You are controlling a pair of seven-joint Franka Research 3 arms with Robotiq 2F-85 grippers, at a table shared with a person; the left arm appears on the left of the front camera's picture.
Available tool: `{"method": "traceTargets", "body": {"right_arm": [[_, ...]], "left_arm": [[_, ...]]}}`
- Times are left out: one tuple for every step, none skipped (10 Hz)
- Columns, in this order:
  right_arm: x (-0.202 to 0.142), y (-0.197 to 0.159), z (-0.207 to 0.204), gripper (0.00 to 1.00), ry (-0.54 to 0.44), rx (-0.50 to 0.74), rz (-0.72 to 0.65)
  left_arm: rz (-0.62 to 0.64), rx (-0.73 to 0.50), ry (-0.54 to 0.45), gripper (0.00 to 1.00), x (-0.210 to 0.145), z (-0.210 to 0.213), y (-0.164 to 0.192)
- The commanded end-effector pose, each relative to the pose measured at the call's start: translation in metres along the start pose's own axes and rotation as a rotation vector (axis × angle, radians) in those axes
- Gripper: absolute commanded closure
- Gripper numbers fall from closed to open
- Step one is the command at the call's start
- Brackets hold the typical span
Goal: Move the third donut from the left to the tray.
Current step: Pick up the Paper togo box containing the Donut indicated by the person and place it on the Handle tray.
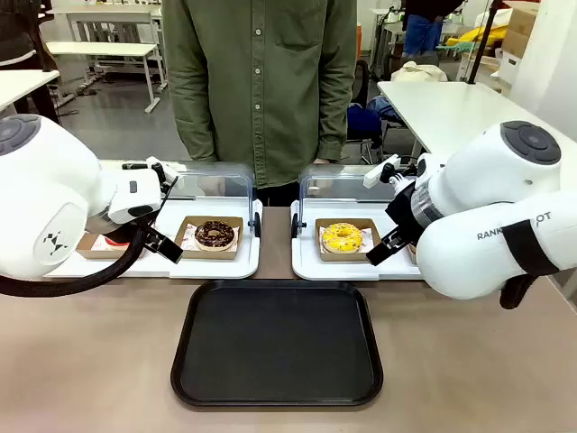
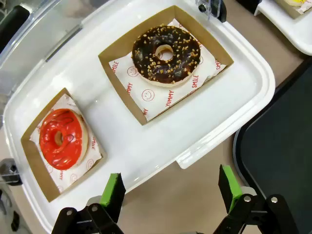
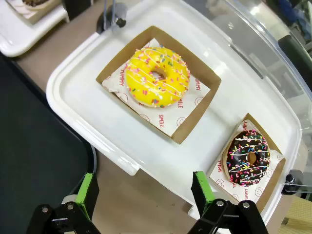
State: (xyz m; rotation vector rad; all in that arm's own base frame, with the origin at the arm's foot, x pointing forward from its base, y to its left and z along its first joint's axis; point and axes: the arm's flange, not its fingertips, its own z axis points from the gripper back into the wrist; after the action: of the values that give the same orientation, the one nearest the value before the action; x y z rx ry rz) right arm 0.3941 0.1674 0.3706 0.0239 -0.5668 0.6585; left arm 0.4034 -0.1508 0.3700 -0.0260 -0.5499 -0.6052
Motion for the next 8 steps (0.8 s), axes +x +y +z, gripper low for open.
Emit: {"method": "traceTargets", "body": {"right_arm": [[0.0, 0.0, 0.0, 0.0, 0.0, 0.0, 0.0], [0.0, 0.0, 0.0, 0.0, 0.0, 0.0, 0.0], [0.0, 0.0, 0.0, 0.0, 0.0, 0.0, 0.0], [0.0, 0.0, 0.0, 0.0, 0.0, 0.0, 0.0], [0.0, 0.0, 0.0, 0.0, 0.0, 0.0, 0.0], [0.0, 0.0, 0.0, 0.0, 0.0, 0.0, 0.0], [0.0, 0.0, 0.0, 0.0, 0.0, 0.0, 0.0], [0.0, 0.0, 0.0, 0.0, 0.0, 0.0, 0.0]], "left_arm": [[0.0, 0.0, 0.0, 0.0, 0.0001, 0.0001, 0.0], [0.0, 0.0, 0.0, 0.0, 0.0001, 0.0001, 0.0], [0.0, 0.0, 0.0, 0.0, 0.0001, 0.0001, 0.0], [0.0, 0.0, 0.0, 0.0, 0.0001, 0.0001, 0.0], [0.0, 0.0, 0.0, 0.0, 0.0001, 0.0001, 0.0], [0.0, 0.0, 0.0, 0.0, 0.0001, 0.0001, 0.0], [0.0, 0.0, 0.0, 0.0, 0.0001, 0.0001, 0.0], [0.0, 0.0, 0.0, 0.0, 0.0001, 0.0001, 0.0]]}}
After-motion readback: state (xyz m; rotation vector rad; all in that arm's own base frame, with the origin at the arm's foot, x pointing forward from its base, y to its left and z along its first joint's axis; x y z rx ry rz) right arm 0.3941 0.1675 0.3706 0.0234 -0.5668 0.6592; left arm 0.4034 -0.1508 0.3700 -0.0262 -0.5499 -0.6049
